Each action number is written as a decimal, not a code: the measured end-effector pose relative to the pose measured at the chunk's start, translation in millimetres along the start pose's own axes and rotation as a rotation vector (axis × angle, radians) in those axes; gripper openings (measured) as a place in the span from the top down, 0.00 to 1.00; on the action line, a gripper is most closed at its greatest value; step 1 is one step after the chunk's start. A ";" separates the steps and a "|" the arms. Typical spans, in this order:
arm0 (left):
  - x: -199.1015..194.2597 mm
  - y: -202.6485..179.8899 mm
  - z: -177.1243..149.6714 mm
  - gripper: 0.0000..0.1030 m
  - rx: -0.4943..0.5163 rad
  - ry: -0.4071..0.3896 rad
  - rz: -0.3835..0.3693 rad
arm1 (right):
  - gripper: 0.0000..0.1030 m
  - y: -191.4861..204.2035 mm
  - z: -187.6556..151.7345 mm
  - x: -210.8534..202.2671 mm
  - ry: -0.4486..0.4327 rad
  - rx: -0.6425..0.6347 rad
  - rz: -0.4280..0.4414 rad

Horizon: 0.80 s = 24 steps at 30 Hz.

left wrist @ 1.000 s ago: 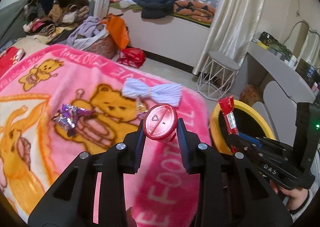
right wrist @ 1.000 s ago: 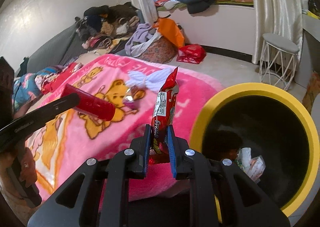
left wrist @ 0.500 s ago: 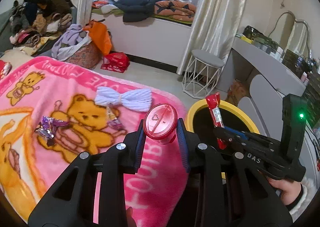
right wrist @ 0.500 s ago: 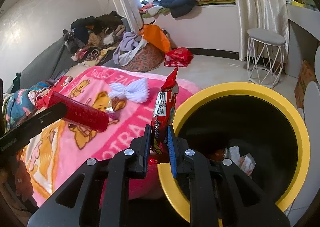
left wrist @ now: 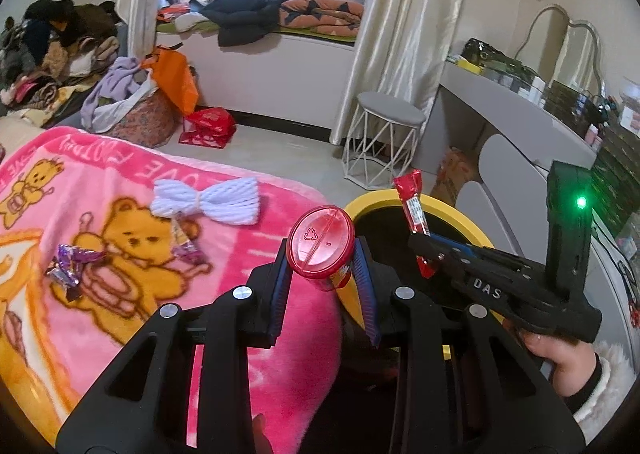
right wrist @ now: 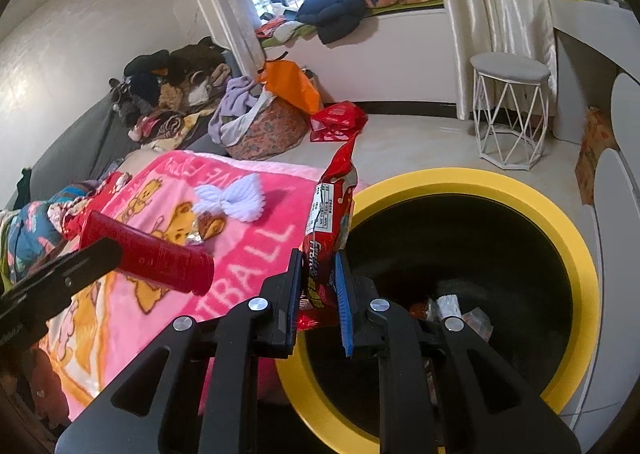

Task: Collect trash
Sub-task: 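Carry the red tube and red candy bar with both tools over the yellow bin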

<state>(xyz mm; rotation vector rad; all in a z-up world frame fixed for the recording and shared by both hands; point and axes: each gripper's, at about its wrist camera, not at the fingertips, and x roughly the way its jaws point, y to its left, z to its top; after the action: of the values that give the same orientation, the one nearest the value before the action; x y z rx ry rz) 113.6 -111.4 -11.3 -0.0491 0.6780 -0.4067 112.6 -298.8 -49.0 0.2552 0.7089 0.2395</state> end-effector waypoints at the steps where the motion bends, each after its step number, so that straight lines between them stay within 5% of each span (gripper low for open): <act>1: 1.0 -2.9 -0.1 0.77 0.006 0.001 -0.004 | 0.84 -1.9 0.5 -0.4 -0.002 0.004 -0.003; 24: 29.1 -44.7 -2.8 0.77 0.069 0.034 -0.070 | 0.84 -45.9 4.4 -9.0 -0.024 0.106 -0.060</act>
<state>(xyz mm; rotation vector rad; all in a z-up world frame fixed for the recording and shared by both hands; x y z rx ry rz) 116.8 -163.4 -23.2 -0.0002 0.6963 -0.4991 114.9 -345.3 -54.5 0.3363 0.7048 0.1415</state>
